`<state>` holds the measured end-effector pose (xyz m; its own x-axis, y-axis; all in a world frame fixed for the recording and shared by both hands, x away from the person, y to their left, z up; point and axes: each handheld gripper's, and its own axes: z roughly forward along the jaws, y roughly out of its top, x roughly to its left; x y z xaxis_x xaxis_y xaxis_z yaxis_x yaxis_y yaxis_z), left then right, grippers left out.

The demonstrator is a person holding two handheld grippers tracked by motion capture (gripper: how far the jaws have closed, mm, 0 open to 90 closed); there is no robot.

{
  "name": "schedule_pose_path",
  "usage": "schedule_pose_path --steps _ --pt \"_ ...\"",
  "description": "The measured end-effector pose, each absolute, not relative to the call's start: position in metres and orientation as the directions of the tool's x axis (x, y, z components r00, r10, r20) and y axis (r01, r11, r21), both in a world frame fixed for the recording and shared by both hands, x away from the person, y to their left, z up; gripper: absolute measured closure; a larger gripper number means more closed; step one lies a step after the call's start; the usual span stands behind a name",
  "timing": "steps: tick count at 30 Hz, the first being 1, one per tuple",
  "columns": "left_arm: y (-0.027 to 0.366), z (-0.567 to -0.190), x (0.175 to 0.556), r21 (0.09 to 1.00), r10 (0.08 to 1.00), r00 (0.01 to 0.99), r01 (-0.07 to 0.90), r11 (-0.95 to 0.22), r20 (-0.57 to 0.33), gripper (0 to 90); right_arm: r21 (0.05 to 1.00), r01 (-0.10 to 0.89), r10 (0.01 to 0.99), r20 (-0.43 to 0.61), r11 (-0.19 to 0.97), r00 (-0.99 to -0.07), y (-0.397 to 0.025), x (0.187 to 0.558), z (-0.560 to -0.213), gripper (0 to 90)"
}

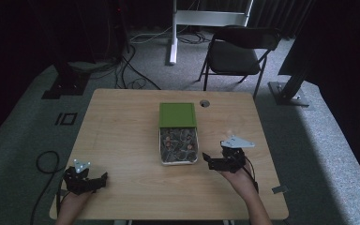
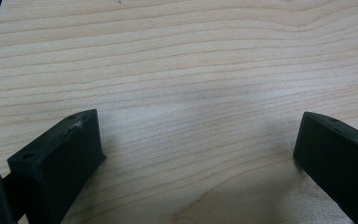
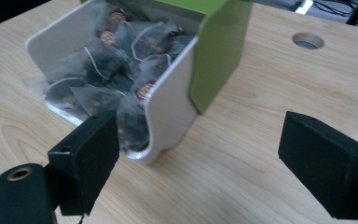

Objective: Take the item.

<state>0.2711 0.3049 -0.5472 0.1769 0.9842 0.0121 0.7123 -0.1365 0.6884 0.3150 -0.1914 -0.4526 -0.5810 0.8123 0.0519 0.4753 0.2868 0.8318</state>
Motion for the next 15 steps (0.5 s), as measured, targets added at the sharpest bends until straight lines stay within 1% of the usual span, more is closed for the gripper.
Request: schedule_pose_path --steps 15 --pt "0.305 -0.547 0.271 0.689 0.984 0.176 0.712 -0.136 0.011 1.6 0.839 0.449 0.776 0.052 0.307 -0.629 -0.159 0.323 -0.445 12.3"
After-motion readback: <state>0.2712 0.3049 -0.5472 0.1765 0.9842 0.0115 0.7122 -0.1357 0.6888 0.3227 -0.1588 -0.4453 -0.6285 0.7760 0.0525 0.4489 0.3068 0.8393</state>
